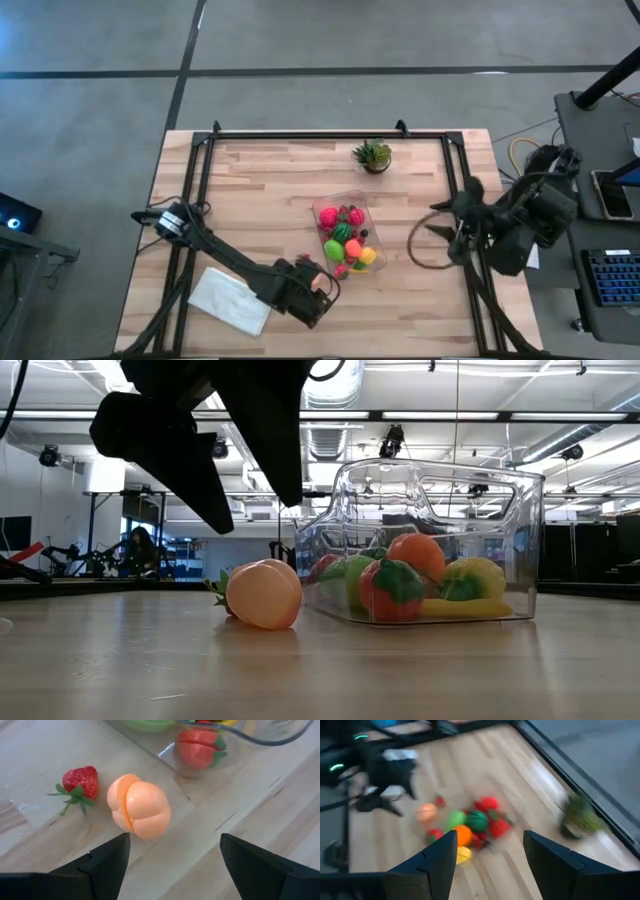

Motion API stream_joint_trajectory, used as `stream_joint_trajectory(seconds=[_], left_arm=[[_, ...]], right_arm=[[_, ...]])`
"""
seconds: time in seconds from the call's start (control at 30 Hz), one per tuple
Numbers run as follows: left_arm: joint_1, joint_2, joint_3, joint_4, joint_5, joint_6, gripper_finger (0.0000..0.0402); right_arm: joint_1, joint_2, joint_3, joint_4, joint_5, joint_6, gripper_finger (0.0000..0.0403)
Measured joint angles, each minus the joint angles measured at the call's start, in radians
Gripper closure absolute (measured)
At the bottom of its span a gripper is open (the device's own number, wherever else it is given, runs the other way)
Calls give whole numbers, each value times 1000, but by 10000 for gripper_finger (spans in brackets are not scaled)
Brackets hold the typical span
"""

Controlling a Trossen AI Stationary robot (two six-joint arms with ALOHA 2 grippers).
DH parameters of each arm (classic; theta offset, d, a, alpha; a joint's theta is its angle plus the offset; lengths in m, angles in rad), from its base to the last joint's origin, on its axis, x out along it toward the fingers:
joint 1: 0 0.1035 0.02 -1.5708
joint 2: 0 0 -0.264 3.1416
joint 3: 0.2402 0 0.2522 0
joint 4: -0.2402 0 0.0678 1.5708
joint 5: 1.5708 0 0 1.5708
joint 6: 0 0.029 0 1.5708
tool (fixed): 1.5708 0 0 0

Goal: Pick and placing Produce into tupperware
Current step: Put the light orange peach into the transparent bin

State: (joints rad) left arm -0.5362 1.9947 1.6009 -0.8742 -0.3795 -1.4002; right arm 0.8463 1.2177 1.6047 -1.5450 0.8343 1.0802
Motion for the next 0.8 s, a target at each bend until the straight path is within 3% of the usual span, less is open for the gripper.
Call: stream_joint_trajectory(seconds=[0.17, 0.33, 0.4, 0.5, 0.53, 0.6, 0.8], left_arm=[[0, -2, 0, -1, -19, 1, 107], [1, -10, 0, -2, -20, 1, 107], [2, -13, -1, -5, -20, 1, 107], [6, -19, -1, -6, -20, 1, 107], [6, -19, -1, -5, -21, 1, 107], [8, -20, -1, -6, -21, -4, 107], [8, -20, -3, -6, -41, -32, 107]], right_arm=[[116, -85, -259, 463, 37, -247, 183], [17, -215, -539, 943, -39, -475, 183], [-75, -260, -637, 1114, -162, -581, 183], [-261, -308, -746, 1347, -519, -673, 183], [-329, -309, -773, 1395, -620, -687, 183], [-452, -303, -813, 1414, -717, -692, 183], [-678, -352, -838, 1346, -726, -815, 183]])
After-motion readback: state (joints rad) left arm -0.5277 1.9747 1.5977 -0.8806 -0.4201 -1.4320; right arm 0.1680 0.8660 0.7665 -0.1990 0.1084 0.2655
